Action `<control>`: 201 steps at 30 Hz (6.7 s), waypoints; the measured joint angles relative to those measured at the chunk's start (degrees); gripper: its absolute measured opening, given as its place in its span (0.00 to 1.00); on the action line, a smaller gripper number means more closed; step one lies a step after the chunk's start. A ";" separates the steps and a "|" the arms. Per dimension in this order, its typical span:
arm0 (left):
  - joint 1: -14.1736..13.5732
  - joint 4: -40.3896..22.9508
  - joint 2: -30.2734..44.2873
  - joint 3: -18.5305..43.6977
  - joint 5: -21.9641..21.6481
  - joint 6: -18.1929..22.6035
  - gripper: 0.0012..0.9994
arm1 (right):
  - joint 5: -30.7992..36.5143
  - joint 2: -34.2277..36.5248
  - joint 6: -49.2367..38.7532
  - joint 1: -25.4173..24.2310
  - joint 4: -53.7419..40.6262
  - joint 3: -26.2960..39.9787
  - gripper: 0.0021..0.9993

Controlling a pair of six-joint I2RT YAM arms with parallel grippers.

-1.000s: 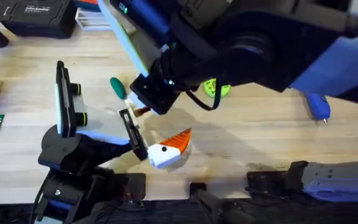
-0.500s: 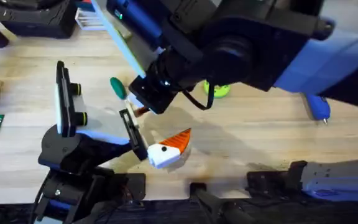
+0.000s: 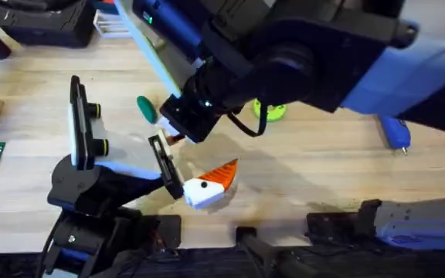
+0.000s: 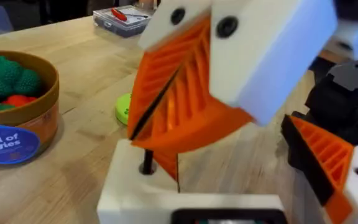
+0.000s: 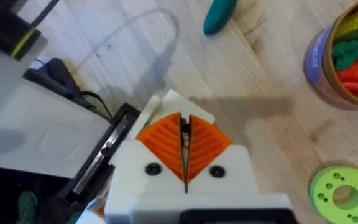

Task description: Pick up the gripper from the table and insert it into the empty holder that is missing its gripper. Then pick up a screw, insert it into the mounting hole, and use the screwdriver to tighten it. Finally, clean up the table by picking up the vegetable and placing it into the bucket.

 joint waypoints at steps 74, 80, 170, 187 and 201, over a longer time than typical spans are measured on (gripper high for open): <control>0.00 0.02 -0.02 0.00 0.22 0.24 0.99 | -12.93 -20.58 -2.57 -22.80 -8.43 -8.34 0.99; 0.00 0.02 -0.02 0.00 0.22 0.24 0.99 | -22.39 -34.65 -4.39 -27.99 -5.01 -22.10 0.99; 0.00 0.02 -0.02 0.00 0.17 0.63 0.00 | -2.49 13.82 -46.31 -90.40 2.10 -15.17 0.81; 0.00 0.02 -0.02 0.00 0.17 0.63 0.00 | -2.58 10.66 -44.52 -90.49 4.00 -14.91 0.02; 0.00 0.02 -0.01 0.00 0.17 0.63 0.00 | -4.74 -15.55 -36.37 -90.49 -0.80 -14.80 0.02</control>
